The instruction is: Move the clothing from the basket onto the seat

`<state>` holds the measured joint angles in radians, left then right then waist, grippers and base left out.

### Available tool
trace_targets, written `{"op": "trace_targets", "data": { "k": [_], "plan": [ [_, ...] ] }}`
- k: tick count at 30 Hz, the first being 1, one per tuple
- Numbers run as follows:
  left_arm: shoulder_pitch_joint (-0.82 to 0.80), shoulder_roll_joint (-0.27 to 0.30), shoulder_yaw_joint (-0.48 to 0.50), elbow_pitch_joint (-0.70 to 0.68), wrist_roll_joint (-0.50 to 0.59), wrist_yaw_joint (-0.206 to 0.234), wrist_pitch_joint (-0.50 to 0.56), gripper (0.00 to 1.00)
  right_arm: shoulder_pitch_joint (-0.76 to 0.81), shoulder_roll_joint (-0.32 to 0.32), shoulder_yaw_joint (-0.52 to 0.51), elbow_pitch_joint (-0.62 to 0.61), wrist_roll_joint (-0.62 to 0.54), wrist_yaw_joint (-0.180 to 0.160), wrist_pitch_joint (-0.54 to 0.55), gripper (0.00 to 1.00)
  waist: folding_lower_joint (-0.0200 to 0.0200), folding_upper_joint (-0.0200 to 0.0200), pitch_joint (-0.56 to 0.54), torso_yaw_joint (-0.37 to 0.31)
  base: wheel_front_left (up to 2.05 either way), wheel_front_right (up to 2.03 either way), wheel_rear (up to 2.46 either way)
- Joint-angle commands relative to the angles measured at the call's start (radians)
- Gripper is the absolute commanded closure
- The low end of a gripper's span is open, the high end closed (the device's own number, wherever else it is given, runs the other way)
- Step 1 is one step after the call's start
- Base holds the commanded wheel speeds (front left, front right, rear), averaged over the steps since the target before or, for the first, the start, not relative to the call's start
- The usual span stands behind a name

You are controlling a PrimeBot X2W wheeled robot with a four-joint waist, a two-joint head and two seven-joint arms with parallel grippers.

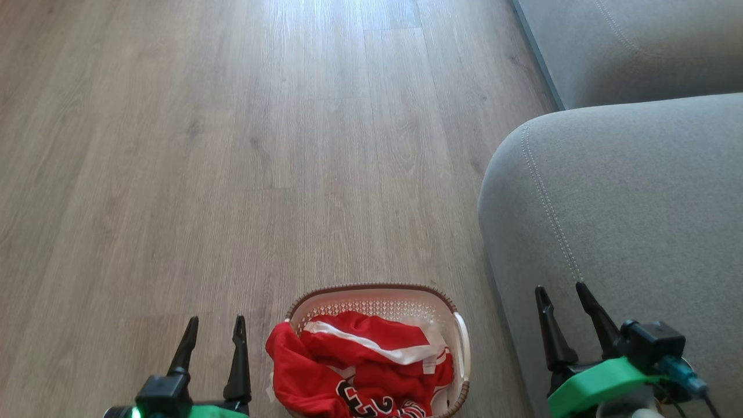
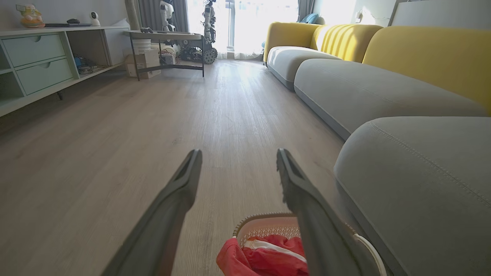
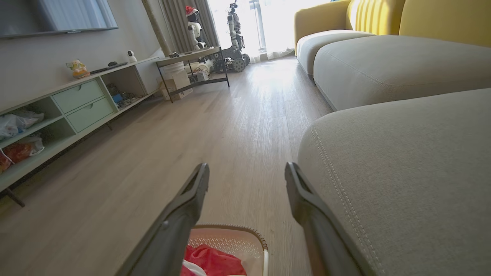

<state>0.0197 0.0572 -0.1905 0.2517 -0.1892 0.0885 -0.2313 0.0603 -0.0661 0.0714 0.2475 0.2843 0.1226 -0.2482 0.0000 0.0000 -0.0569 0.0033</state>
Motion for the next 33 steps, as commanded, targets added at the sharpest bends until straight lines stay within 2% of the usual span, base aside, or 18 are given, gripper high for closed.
{"op": "trace_targets", "data": {
  "k": [1, 5, 33],
  "plan": [
    [-0.019, 0.006, 0.029, -0.022, 0.038, 0.007, -0.019, 0.0, -0.013, 0.007, 0.012, -0.026, -0.047, 0.008, -0.013, 0.0, 0.0, 0.0, 0.0, 0.0, 0.0, 0.0, 0.0],
    [-0.018, 0.005, 0.031, -0.017, 0.08, 0.008, -0.03, 0.0, -0.013, 0.016, 0.004, -0.025, -0.105, 0.008, -0.014, 0.0, 0.0, 0.0, 0.0, 0.001, 0.0, 0.0, 0.0],
    [-0.019, -0.003, 0.053, -0.012, 0.084, -0.003, -0.03, 0.0, -0.016, 0.016, 0.001, -0.021, -0.101, 0.008, -0.014, 0.0, 0.0, 0.0, 0.0, -0.001, 0.0, 0.0, 0.0]
  ]
}}
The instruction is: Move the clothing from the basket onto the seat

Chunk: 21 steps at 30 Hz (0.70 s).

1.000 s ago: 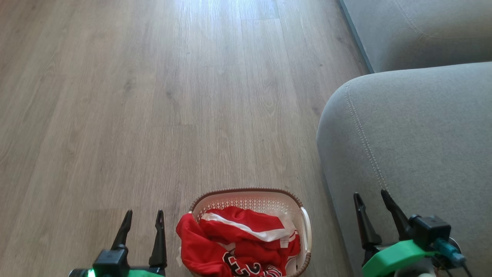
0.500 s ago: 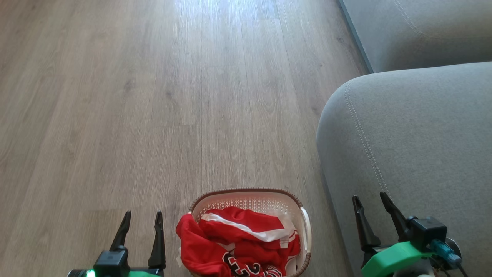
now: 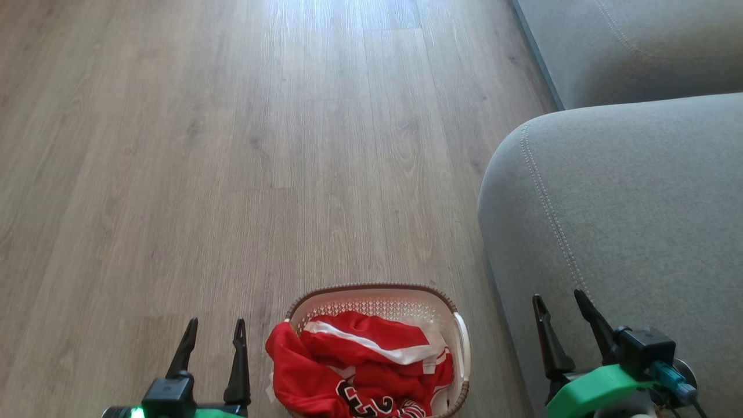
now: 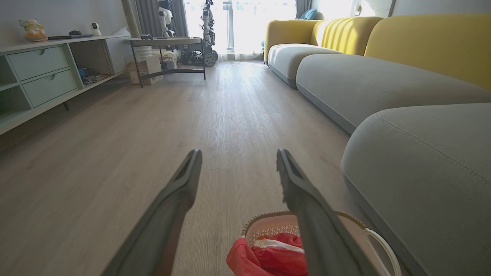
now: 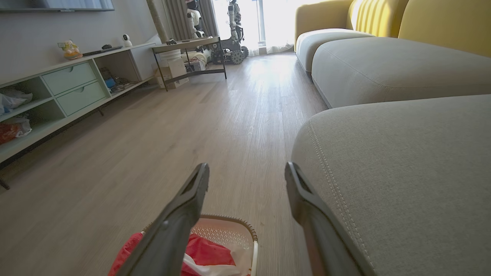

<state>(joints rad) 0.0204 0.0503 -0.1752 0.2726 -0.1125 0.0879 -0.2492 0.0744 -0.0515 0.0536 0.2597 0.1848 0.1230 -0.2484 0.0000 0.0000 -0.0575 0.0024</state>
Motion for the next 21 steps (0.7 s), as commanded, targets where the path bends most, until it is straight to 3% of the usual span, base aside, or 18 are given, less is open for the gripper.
{"op": "trace_targets", "data": {
  "k": [1, 13, 21],
  "plan": [
    [-0.02, 0.003, 0.038, -0.034, 0.008, -0.003, -0.013, 0.0, -0.03, 0.001, 0.019, -0.034, -0.001, 0.008, -0.013, 0.0, 0.0, 0.0, 0.001, 0.001, 0.0, 0.0, 0.0],
    [-0.031, 0.002, 0.032, -0.035, 0.019, -0.011, -0.013, 0.0, -0.036, 0.001, 0.007, -0.055, -0.001, 0.008, -0.013, 0.0, 0.0, 0.0, 0.03, 0.003, 0.0, 0.0, 0.0],
    [-0.097, 0.003, -0.007, -0.001, 0.048, -0.042, -0.013, 0.0, -0.072, 0.001, -0.007, -0.097, -0.006, 0.008, -0.013, 0.0, 0.0, 0.0, 0.13, -0.005, 0.0, 0.0, 0.0]
  ]
}}
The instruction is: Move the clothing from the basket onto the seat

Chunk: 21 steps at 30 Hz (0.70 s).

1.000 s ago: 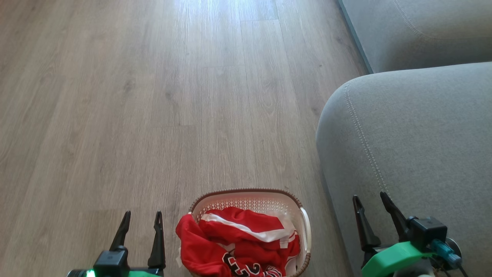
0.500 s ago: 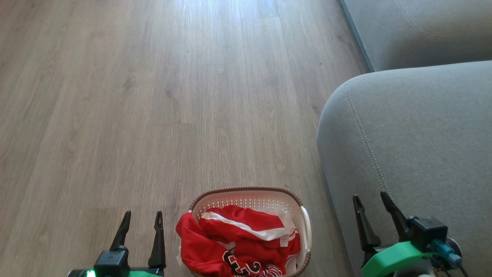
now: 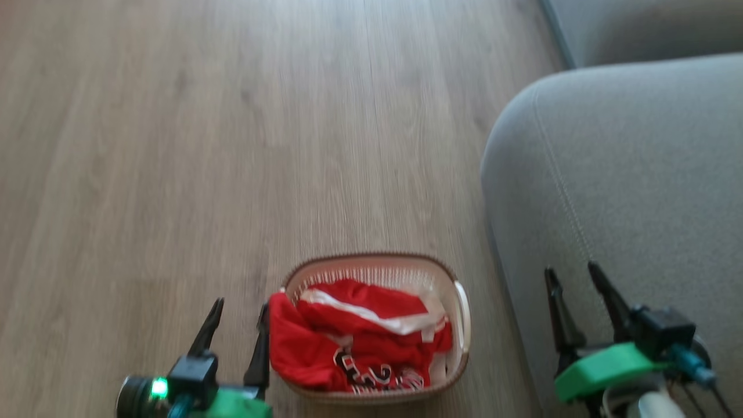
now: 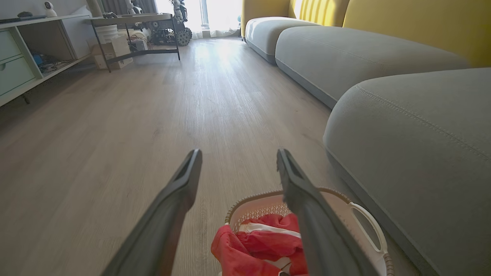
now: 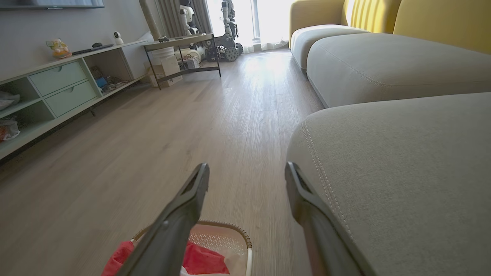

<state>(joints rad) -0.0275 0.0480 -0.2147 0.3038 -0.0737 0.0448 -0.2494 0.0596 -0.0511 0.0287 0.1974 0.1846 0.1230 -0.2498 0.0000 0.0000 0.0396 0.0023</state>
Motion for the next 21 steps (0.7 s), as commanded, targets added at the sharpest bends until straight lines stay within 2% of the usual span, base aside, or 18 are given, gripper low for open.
{"op": "trace_targets", "data": {
  "k": [1, 8, 9, 15, 21],
  "plan": [
    [-0.066, 0.006, 0.026, -0.021, 0.014, -0.004, -0.012, 0.0, -0.069, 0.001, 0.015, -0.04, -0.006, 0.008, -0.012, 0.0, 0.0, 0.0, 0.054, -0.008, 0.0, 0.0, 0.0],
    [-0.224, 0.019, -0.024, 0.089, 0.06, -0.034, -0.012, 0.0, -0.157, 0.001, 0.0, -0.078, -0.007, 0.008, -0.012, 0.0, 0.0, 0.0, 0.22, -0.038, 0.0, 0.0, 0.0],
    [-0.273, 0.023, -0.04, 0.126, 0.075, -0.045, -0.012, 0.0, -0.183, 0.001, 0.001, -0.088, -0.008, 0.008, -0.012, 0.0, 0.0, 0.0, 0.265, -0.049, 0.0, 0.0, 0.0],
    [-0.419, 0.036, -0.096, 0.283, 0.109, -0.099, 0.006, 0.0, -0.262, 0.001, 0.023, -0.117, 0.0, 0.008, -0.012, 0.0, 0.0, 0.0, 0.387, -0.091, 0.0, 0.0, 0.0],
    [-0.541, 0.054, -0.145, 0.428, 0.167, -0.101, 0.026, 0.0, -0.325, 0.001, 0.043, -0.152, 0.012, 0.008, -0.012, 0.0, 0.0, 0.0, 0.478, -0.138, 0.0, 0.0, 0.0]
  ]
}}
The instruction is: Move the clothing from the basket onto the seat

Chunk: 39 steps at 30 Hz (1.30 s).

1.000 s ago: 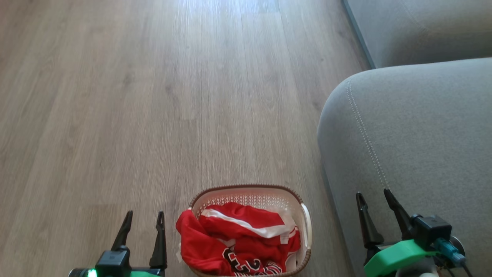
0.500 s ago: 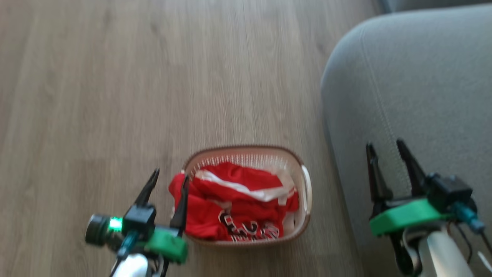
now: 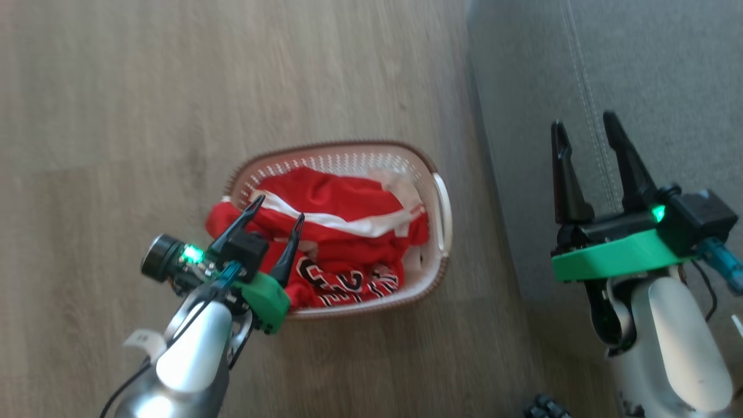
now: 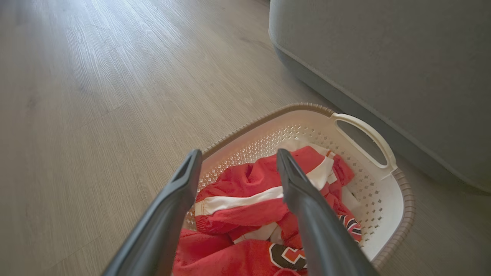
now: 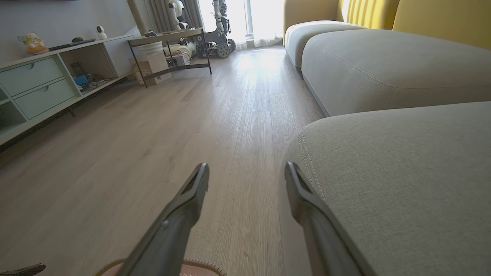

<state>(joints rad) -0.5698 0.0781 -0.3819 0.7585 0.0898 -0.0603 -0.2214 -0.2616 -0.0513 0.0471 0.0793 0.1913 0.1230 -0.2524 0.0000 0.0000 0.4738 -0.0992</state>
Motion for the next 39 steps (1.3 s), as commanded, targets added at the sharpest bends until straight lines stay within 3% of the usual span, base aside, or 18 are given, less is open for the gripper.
{"op": "trace_targets", "data": {
  "k": [1, 16, 39],
  "plan": [
    [-0.017, 0.024, 0.012, -0.004, 0.011, 0.001, 0.001, 0.0, -0.012, 0.001, 0.028, -0.042, 0.007, 0.008, -0.009, 0.0, 0.0, 0.0, 0.058, -0.043, 0.0, 0.0, 0.0],
    [-0.244, 0.045, -0.117, 0.291, 0.103, -0.04, 0.064, 0.0, -0.08, 0.001, 0.082, -0.119, 0.045, 0.008, -0.009, 0.0, 0.0, 0.0, 0.229, -0.132, 0.0, 0.0, 0.0],
    [-0.357, 0.045, -0.158, 0.485, 0.103, 0.028, 0.184, 0.0, -0.101, 0.001, 0.141, -0.132, 0.084, 0.008, -0.009, 0.0, 0.0, 0.0, 0.308, -0.192, 0.0, 0.0, 0.0]
  ]
}}
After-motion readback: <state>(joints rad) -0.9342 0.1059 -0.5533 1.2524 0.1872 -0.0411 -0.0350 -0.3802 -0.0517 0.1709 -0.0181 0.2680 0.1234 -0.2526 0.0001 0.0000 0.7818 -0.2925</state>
